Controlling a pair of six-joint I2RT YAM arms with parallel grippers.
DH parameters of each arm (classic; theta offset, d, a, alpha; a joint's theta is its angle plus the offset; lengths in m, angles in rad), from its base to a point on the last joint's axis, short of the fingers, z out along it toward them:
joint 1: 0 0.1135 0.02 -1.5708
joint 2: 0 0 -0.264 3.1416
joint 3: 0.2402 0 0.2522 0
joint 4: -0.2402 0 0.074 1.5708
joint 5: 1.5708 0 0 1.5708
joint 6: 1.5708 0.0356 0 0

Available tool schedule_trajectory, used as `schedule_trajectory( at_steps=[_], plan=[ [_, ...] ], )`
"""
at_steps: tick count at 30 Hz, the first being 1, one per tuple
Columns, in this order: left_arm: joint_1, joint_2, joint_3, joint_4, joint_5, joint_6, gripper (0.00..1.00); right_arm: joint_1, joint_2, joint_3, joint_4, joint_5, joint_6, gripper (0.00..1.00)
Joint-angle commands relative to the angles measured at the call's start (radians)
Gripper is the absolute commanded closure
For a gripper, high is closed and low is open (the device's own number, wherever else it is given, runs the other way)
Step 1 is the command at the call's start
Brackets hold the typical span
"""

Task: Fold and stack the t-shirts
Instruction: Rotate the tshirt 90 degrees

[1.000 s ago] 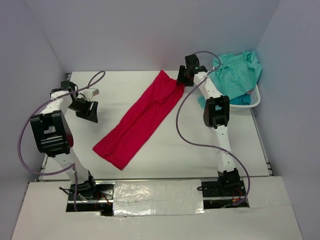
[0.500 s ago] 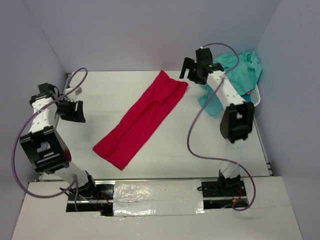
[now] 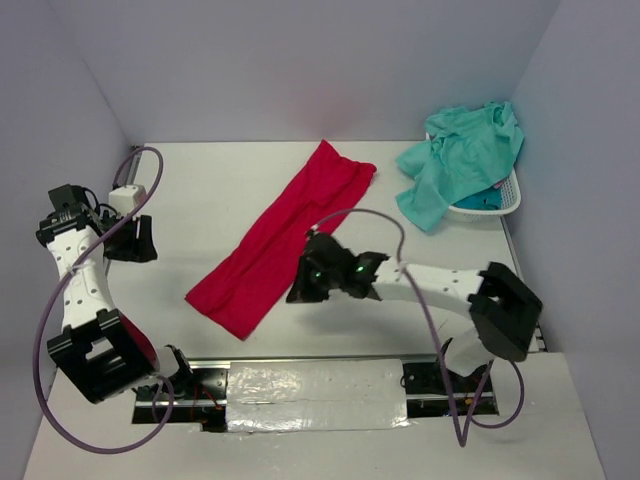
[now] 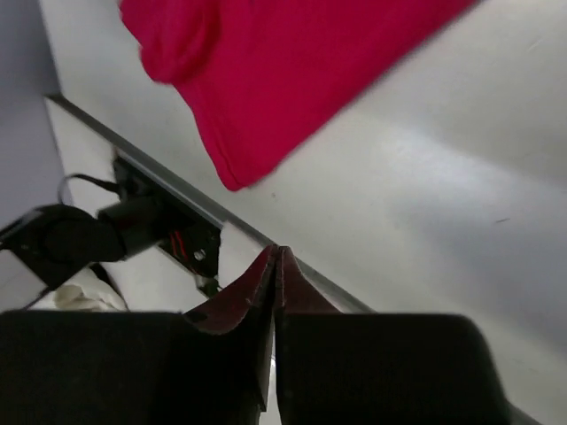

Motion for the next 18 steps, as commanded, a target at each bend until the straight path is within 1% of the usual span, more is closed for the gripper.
schedule_trajectory(
  at_steps=[1, 2, 3, 4, 6, 8, 9, 10, 12, 13, 18],
  plan=[
    [0.007, -0.026, 0.001, -0.018, 0.066, -0.013, 0.34, 0.121, 0.115, 0.051, 0.131, 0.071, 0.262, 1.00],
    [0.007, -0.025, 0.001, -0.018, 0.068, -0.011, 0.34, 0.143, 0.152, 0.085, 0.134, 0.068, 0.282, 0.95],
    [0.007, -0.026, 0.001, -0.019, 0.074, -0.008, 0.34, 0.158, 0.182, 0.103, 0.134, 0.062, 0.323, 0.85],
    [0.007, -0.025, 0.001, -0.022, 0.079, -0.007, 0.34, 0.184, 0.234, 0.119, 0.134, 0.052, 0.343, 0.64],
    [0.007, -0.029, -0.001, -0.030, 0.092, 0.009, 0.34, 0.201, 0.293, 0.154, 0.131, 0.062, 0.388, 0.49],
    [0.007, -0.042, -0.008, -0.025, 0.100, 0.013, 0.34, 0.217, 0.328, 0.191, 0.129, 0.071, 0.409, 0.42],
    [0.005, -0.045, -0.011, -0.024, 0.102, 0.022, 0.34, 0.220, 0.374, 0.208, 0.123, 0.065, 0.415, 0.35],
    [0.005, -0.048, -0.015, -0.018, 0.102, 0.027, 0.34, 0.229, 0.397, 0.241, 0.119, 0.057, 0.428, 0.31],
    [0.007, -0.048, -0.007, -0.019, 0.106, 0.039, 0.34, 0.241, 0.448, 0.264, 0.119, 0.037, 0.432, 0.24],
    [0.007, -0.045, -0.001, -0.025, 0.105, 0.041, 0.34, 0.246, 0.462, 0.280, 0.116, 0.042, 0.449, 0.24],
    [0.007, -0.019, 0.021, -0.047, 0.112, 0.065, 0.33, 0.246, 0.542, 0.294, 0.146, 0.029, 0.491, 0.29]
  ],
)
